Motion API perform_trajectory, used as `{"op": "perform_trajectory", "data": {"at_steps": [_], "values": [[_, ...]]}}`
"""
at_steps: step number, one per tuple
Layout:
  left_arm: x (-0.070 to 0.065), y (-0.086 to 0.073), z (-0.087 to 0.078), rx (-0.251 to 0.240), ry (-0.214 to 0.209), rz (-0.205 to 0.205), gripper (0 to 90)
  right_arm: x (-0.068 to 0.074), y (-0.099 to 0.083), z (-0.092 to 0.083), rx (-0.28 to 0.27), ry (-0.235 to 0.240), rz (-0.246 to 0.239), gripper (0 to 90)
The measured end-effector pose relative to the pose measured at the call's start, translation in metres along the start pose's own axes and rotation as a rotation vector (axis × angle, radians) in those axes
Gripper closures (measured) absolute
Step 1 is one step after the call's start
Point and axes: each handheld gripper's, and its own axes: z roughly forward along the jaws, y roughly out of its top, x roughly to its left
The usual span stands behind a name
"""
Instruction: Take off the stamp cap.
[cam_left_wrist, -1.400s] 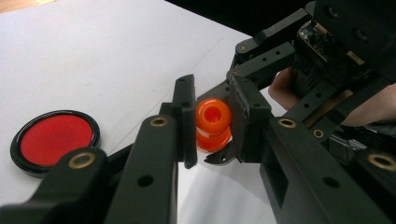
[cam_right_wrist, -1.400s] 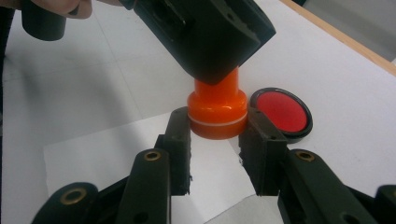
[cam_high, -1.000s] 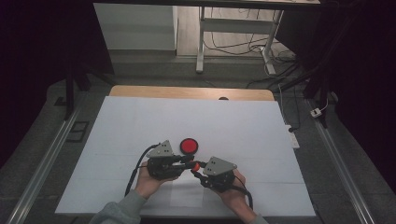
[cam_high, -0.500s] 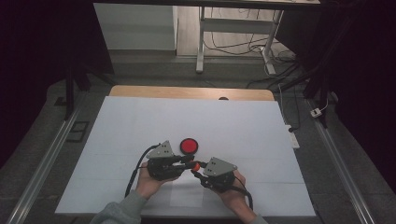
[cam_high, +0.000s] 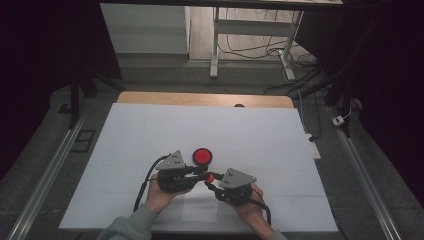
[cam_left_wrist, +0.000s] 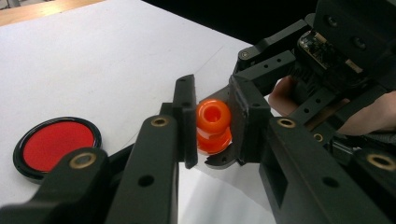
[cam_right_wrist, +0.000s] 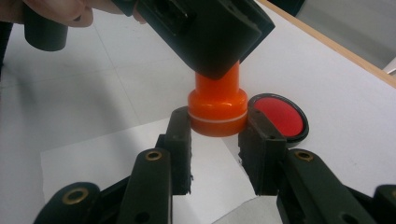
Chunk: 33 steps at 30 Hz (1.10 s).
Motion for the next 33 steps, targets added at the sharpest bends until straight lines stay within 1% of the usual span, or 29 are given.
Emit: {"op": "perform_trajectory", "data": {"at_steps": [5,11,18,22,27,33], "values": [[0.0005,0.0002,-0.0006,-0.004,-0.006,-0.006,73.6,0.0001,-0.0004,-0.0003,-0.012,0.003,0.006,65.1],[-0.0002,0.0005,-0.0003,-0.001,-0.002,-0.011,73.6,-0.0015,-0.0005,-0.0008,-0.010,0.010,-0.006,65.0],[-0.0003,0.0007,-0.0007,-0.010,0.000,-0.015,73.6,-0.0012,-0.0012,-0.0011,-0.022,0.012,0.016,65.1],[-0.0003,0.0007,-0.0011,-0.013,-0.003,-0.018,73.6,-0.0014,-0.0010,-0.0016,-0.026,0.015,0.019,65.1],[-0.0004,0.0010,-0.0004,-0.013,-0.004,-0.023,73.6,-0.0032,-0.0007,-0.0025,-0.021,0.019,-0.008,65.1],[-0.0009,0.0016,0.0002,-0.018,-0.001,-0.023,73.6,-0.0052,-0.0013,-0.0037,-0.027,0.020,-0.011,65.1]]}}
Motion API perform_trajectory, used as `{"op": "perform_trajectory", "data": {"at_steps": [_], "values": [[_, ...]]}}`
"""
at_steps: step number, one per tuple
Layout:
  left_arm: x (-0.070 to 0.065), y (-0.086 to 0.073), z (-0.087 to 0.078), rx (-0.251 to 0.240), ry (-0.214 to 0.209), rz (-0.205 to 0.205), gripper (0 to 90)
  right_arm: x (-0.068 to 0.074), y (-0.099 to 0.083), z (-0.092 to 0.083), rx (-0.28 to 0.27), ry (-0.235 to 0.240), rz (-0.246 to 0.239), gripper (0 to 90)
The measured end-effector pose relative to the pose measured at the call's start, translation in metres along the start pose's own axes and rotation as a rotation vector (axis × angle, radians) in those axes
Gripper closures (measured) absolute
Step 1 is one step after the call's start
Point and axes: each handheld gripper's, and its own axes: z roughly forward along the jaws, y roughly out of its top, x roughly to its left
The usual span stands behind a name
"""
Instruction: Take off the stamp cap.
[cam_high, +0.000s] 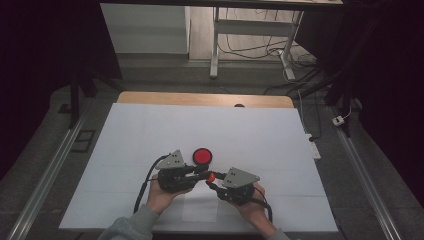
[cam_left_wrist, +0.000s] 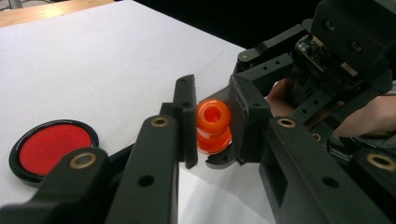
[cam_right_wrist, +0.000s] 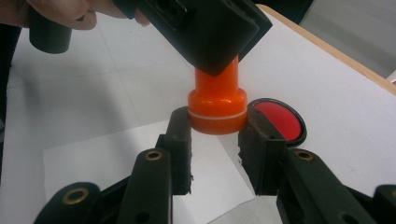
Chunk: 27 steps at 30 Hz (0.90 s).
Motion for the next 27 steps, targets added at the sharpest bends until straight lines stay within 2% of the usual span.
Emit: {"op": "perform_trajectory", "data": {"at_steps": [4,5,7,9,11,15,23,27], "values": [[0.000,0.000,0.000,-0.001,0.001,0.001,73.6,0.000,-0.001,0.000,-0.008,0.001,0.008,65.1],[-0.001,0.000,-0.003,-0.026,0.027,0.002,73.7,0.001,-0.001,0.001,0.027,-0.022,0.002,65.2],[0.007,0.004,-0.018,-0.090,0.043,-0.030,73.7,-0.001,-0.005,0.002,0.041,-0.021,-0.005,65.2],[0.014,0.005,-0.029,-0.111,0.046,-0.044,73.6,-0.006,-0.014,0.001,0.039,-0.019,0.053,65.2],[0.014,0.003,-0.029,-0.098,0.044,-0.042,73.6,-0.010,-0.012,-0.001,0.020,-0.024,0.069,65.2],[0.009,0.003,-0.020,-0.067,0.025,-0.025,73.5,-0.010,-0.010,-0.003,0.019,-0.029,0.059,65.1],[0.012,0.002,-0.020,-0.062,0.011,-0.037,73.4,-0.013,-0.015,-0.006,0.022,-0.033,0.075,65.0],[0.012,0.001,-0.018,-0.043,0.016,-0.026,73.2,-0.014,-0.017,-0.008,0.013,-0.031,0.079,64.9]]}}
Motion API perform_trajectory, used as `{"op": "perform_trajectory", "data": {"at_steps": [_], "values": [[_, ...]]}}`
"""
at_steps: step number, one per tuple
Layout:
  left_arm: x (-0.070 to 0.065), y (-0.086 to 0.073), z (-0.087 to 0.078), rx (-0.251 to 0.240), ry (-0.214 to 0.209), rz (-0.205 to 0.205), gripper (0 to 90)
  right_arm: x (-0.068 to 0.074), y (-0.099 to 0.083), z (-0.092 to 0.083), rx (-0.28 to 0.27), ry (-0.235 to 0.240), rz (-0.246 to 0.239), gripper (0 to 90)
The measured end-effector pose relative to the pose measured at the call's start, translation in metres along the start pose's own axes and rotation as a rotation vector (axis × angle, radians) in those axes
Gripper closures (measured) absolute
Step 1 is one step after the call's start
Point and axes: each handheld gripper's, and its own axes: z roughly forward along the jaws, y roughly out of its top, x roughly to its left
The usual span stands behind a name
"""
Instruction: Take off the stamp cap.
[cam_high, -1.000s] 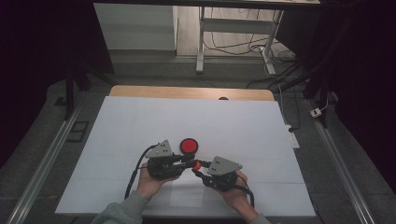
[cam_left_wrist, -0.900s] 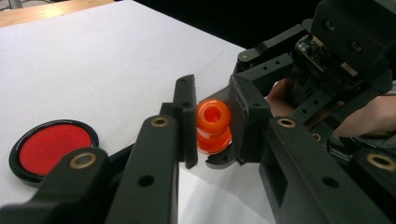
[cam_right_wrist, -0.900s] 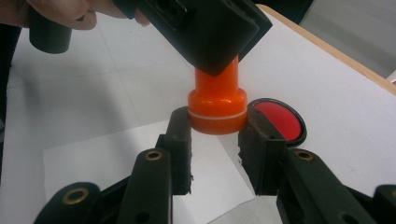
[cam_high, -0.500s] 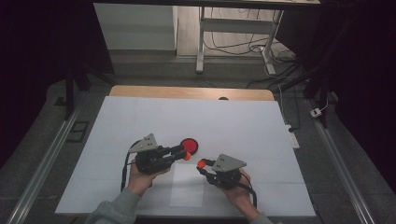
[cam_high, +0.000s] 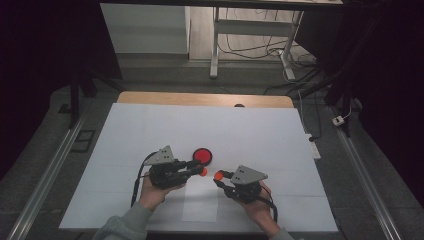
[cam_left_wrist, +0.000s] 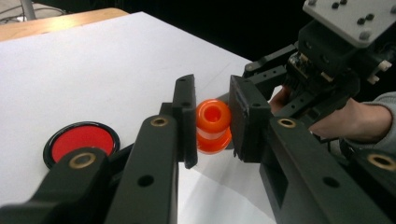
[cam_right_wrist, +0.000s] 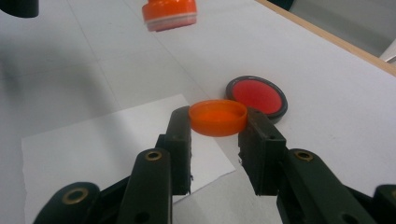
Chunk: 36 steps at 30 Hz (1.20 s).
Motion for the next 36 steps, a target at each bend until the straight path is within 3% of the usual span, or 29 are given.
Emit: {"op": "perform_trajectory", "data": {"at_steps": [22,36], "values": [[0.002,-0.001,-0.001,0.022,0.027,0.005,73.2,-0.019,-0.018,-0.022,-0.013,-0.047,0.062,64.8],[0.007,-0.001,0.001,0.025,0.048,0.012,73.2,-0.037,-0.038,-0.054,-0.016,-0.106,0.121,64.8]]}}
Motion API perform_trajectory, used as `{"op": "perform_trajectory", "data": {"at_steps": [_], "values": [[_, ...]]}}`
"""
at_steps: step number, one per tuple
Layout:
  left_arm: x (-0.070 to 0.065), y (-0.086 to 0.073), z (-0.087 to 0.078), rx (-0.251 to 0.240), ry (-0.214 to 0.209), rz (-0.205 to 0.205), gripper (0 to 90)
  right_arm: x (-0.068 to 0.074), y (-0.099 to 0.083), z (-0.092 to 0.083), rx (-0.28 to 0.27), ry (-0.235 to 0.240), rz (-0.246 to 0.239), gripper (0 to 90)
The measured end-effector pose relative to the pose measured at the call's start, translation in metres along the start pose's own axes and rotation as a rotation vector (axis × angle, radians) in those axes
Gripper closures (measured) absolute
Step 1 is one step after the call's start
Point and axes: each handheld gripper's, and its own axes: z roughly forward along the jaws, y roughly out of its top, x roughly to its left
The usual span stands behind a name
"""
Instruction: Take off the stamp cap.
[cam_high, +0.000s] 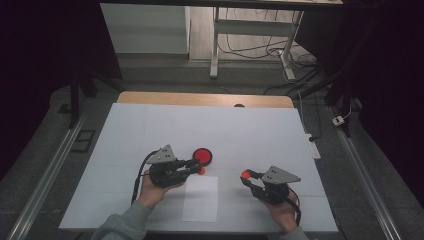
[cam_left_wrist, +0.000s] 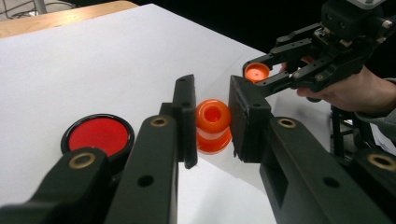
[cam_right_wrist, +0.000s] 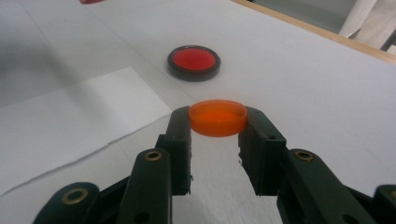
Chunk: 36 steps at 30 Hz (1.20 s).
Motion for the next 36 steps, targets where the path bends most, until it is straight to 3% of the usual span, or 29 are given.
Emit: {"op": "perform_trajectory", "data": {"at_steps": [6,17,36], "values": [[0.002,0.001,-0.003,-0.012,0.033,0.019,73.2,-0.008,-0.007,-0.011,-0.002,-0.019,0.021,64.7],[0.005,0.003,-0.006,-0.011,0.045,0.023,73.2,-0.020,-0.018,-0.027,0.006,-0.046,0.042,64.7],[0.009,0.019,-0.002,-0.010,0.065,0.028,73.1,-0.023,-0.018,-0.029,-0.002,-0.044,0.043,64.8]]}}
